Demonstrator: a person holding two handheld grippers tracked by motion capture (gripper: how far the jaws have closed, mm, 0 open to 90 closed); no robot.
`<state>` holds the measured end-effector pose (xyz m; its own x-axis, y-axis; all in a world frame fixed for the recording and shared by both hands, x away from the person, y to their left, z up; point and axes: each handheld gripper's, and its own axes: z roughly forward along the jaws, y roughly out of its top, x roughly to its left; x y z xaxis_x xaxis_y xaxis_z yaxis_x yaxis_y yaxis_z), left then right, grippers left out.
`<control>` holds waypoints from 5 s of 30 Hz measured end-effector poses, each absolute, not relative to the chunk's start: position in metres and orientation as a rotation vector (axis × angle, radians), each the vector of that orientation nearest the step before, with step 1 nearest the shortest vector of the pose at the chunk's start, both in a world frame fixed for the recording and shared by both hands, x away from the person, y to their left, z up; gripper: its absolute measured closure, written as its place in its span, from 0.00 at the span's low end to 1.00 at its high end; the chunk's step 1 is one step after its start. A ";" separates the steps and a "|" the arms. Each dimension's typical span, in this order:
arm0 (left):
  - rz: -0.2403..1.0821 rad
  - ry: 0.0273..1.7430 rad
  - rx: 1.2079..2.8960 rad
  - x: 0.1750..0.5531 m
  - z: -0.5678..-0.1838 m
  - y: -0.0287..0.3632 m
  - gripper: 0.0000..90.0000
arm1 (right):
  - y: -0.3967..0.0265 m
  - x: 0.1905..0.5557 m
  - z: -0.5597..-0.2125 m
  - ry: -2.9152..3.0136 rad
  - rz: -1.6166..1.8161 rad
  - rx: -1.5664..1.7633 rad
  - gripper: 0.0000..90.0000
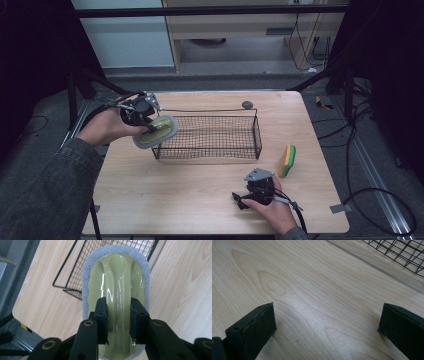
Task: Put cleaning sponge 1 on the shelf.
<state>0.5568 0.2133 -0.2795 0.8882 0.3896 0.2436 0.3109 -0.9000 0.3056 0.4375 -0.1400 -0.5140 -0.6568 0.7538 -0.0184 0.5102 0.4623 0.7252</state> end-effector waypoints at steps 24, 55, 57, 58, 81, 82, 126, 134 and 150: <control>0.524 0.285 2.852 0.567 -0.302 0.171 0.79 | -0.139 0.438 -0.514 2.379 1.014 1.080 0.01; 0.573 0.251 2.852 0.589 -0.336 0.158 0.79 | -0.138 0.438 -0.514 2.379 1.014 1.084 0.01; 0.584 0.252 2.844 0.590 -0.337 0.158 0.79 | -0.138 0.438 -0.514 2.378 1.012 1.080 0.01; 0.578 0.261 2.840 0.590 -0.338 0.158 0.79 | -0.138 0.438 -0.513 2.379 1.014 1.084 0.01; 0.585 0.279 2.855 0.598 -0.351 0.162 0.79 | -0.138 0.438 -0.514 2.378 1.011 1.080 0.01; 0.585 0.279 2.855 0.598 -0.351 0.162 0.78 | -0.138 0.438 -0.514 2.378 1.011 1.080 0.01; 0.469 0.323 2.915 0.610 -0.395 0.157 0.78 | -0.138 0.439 -0.514 2.376 1.016 1.077 0.01; 0.457 0.338 2.914 0.610 -0.399 0.155 0.72 | -0.138 0.438 -0.514 2.377 1.013 1.078 0.01; 0.503 0.410 2.742 0.594 -0.373 0.163 0.58 | -0.138 0.438 -0.514 2.374 1.011 1.076 0.01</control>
<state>0.5944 0.1626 -0.3735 0.8968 0.3325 0.2918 0.2188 -0.9066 0.3607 0.4381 -0.1382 -0.5138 -0.6533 0.7569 -0.0177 0.5120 0.4589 0.7261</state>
